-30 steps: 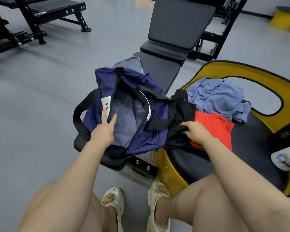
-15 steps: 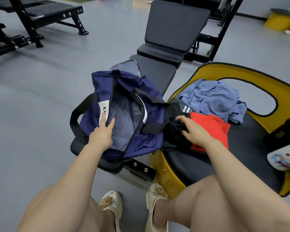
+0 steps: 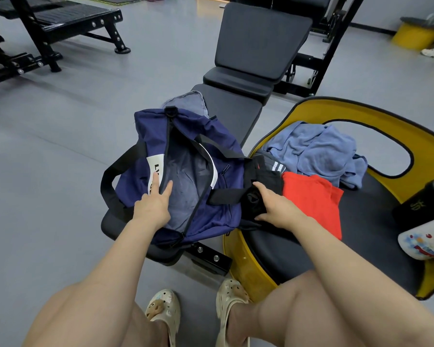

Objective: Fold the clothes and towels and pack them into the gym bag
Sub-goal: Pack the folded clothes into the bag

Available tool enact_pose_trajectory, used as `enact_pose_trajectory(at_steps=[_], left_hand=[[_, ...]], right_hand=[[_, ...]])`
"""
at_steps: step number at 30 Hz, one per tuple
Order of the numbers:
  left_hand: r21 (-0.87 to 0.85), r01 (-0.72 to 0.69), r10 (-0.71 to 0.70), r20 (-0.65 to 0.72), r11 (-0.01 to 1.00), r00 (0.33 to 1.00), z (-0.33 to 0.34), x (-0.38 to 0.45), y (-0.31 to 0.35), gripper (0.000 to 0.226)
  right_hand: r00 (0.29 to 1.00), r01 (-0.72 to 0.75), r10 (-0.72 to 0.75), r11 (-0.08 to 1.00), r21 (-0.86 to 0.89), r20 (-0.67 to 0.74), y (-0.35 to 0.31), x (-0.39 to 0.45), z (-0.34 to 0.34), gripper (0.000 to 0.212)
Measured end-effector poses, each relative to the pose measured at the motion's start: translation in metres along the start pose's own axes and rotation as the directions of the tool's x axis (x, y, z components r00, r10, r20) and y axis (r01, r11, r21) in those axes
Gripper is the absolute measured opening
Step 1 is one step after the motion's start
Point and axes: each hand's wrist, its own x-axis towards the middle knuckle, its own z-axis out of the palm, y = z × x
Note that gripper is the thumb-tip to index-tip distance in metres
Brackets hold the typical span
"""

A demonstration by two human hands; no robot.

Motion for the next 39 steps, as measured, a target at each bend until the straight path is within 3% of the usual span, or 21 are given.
enact_pose_trajectory(at_steps=[5, 10, 13, 15, 20, 23, 28, 31, 34, 39], left_hand=[[-0.128, 0.041, -0.047, -0.045, 0.991, 0.998, -0.003, -0.002, -0.008, 0.085], [-0.233, 0.042, -0.064, -0.088, 0.972, 0.994, -0.003, -0.007, -0.016, 0.087], [-0.248, 0.025, -0.051, -0.099, 0.969, 0.994, -0.002, -0.008, -0.018, 0.088], [-0.238, 0.022, -0.048, -0.101, 0.971, 0.994, -0.001, -0.008, -0.018, 0.088], [-0.226, 0.019, -0.041, -0.09, 0.974, 0.995, 0.0, -0.005, -0.018, 0.088], [-0.213, 0.019, -0.038, -0.085, 0.977, 0.996, 0.001, -0.003, -0.017, 0.088], [-0.194, 0.02, -0.036, -0.081, 0.981, 0.996, 0.001, 0.0, -0.015, 0.09], [-0.186, 0.019, -0.034, -0.08, 0.982, 0.996, 0.001, 0.002, -0.014, 0.091], [-0.19, 0.026, -0.041, -0.073, 0.981, 0.997, 0.001, 0.003, -0.013, 0.092], [-0.227, 0.039, -0.06, -0.088, 0.973, 0.994, 0.001, 0.002, -0.012, 0.091]], right_hand=[[0.998, -0.023, 0.007, 0.966, 0.258, 0.062, 0.002, -0.005, -0.022, 0.031], [0.98, -0.028, -0.041, 0.943, 0.332, 0.197, 0.0, -0.011, -0.034, 0.016], [0.979, 0.083, -0.108, 0.986, 0.148, 0.173, -0.004, -0.002, -0.035, 0.014], [0.971, 0.129, -0.142, 0.989, 0.079, 0.194, -0.009, 0.005, -0.037, 0.027], [0.974, -0.025, -0.013, 0.986, 0.164, 0.224, -0.006, 0.015, -0.042, 0.031], [0.983, -0.129, 0.09, 0.961, 0.243, 0.163, 0.002, 0.021, -0.041, 0.039], [0.983, -0.168, 0.166, 0.986, 0.018, 0.075, 0.005, 0.046, -0.031, 0.045], [0.97, -0.239, 0.24, 0.97, 0.038, -0.028, 0.008, 0.054, -0.026, 0.067], [0.953, -0.301, 0.285, 0.932, 0.2, 0.106, 0.015, 0.058, -0.021, 0.103], [0.924, -0.359, 0.286, 0.878, 0.317, 0.253, 0.017, 0.057, -0.014, 0.11]])
